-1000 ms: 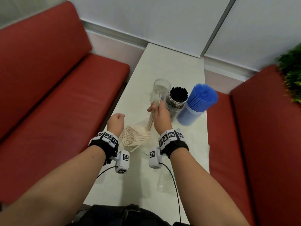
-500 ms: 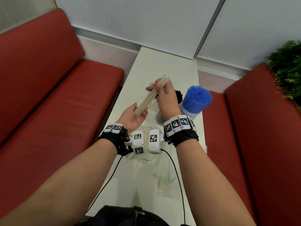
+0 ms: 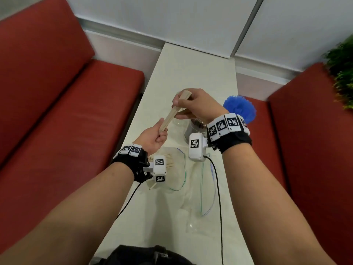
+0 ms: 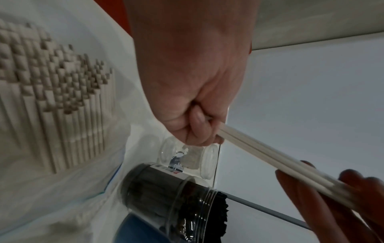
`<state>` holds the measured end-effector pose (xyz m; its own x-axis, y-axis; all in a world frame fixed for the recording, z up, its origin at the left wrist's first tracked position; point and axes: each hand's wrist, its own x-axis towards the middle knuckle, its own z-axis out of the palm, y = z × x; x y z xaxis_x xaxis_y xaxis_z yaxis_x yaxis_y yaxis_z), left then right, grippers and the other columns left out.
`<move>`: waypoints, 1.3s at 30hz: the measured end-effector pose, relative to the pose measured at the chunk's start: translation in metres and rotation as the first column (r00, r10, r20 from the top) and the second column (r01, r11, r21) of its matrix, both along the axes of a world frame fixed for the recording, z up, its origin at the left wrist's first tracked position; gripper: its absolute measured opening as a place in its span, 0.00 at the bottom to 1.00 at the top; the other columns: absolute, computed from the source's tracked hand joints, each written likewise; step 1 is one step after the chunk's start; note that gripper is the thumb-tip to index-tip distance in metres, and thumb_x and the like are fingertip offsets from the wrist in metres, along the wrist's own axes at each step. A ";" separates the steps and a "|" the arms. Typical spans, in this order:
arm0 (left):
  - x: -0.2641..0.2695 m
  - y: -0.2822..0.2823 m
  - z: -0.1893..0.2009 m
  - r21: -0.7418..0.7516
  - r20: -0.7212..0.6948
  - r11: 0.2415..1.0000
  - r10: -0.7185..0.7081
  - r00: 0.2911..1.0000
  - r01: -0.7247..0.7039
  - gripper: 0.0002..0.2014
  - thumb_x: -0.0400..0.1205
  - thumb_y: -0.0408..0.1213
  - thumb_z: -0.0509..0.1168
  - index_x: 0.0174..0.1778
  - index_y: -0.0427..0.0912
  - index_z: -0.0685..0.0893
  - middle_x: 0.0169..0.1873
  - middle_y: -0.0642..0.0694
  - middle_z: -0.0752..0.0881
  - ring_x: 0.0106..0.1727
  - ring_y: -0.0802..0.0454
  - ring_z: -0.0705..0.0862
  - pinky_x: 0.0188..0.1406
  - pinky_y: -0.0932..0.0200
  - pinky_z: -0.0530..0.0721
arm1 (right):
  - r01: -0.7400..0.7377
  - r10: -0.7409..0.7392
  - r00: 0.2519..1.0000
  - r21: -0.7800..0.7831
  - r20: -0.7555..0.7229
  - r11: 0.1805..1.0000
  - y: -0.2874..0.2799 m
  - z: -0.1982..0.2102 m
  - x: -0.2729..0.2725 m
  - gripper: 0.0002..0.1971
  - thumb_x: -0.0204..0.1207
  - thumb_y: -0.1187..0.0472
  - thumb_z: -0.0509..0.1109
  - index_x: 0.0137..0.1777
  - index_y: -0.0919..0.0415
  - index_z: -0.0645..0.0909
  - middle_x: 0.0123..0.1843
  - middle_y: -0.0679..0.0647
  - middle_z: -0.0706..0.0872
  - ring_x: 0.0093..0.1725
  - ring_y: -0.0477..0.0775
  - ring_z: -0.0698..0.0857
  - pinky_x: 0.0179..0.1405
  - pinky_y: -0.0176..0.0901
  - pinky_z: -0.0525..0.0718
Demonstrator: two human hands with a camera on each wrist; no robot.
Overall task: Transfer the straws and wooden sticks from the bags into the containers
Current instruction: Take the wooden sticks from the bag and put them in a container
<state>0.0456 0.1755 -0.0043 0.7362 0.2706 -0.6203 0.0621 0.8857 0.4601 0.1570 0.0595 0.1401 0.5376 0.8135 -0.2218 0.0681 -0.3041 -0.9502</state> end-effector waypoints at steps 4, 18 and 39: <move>0.010 0.008 -0.006 0.242 -0.194 0.968 -0.025 0.981 0.072 0.19 0.90 0.47 0.55 0.47 0.35 0.82 0.33 0.42 0.82 0.27 0.52 0.78 0.23 0.63 0.73 | 0.188 -0.195 0.971 0.059 0.140 0.980 0.024 0.007 0.034 0.07 0.80 0.74 0.66 0.45 0.66 0.84 0.48 0.63 0.89 0.48 0.62 0.91 0.49 0.51 0.93; -0.008 -0.009 -0.033 0.347 -0.925 -0.509 -0.325 0.197 0.788 0.31 0.69 0.52 0.78 0.68 0.50 0.80 0.64 0.46 0.73 0.64 0.43 0.72 0.63 0.43 0.78 | 0.438 -0.197 0.829 -0.387 0.524 0.811 0.095 -0.108 0.090 0.14 0.88 0.61 0.62 0.66 0.68 0.82 0.64 0.67 0.86 0.63 0.68 0.86 0.64 0.57 0.85; -0.026 -0.033 -0.026 0.228 -0.955 -0.634 0.002 0.296 0.739 0.12 0.86 0.31 0.57 0.60 0.39 0.84 0.58 0.43 0.85 0.59 0.43 0.85 0.56 0.51 0.82 | 0.286 -0.030 0.843 -0.399 0.538 0.871 0.070 -0.106 0.042 0.20 0.79 0.59 0.74 0.70 0.59 0.79 0.63 0.58 0.85 0.59 0.59 0.85 0.48 0.44 0.77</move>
<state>0.0197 0.1425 -0.0301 0.7934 0.3101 -0.5237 0.3949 -0.9171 0.0553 0.1994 0.1293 0.0337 0.7866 0.5840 -0.2004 0.4043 -0.7325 -0.5477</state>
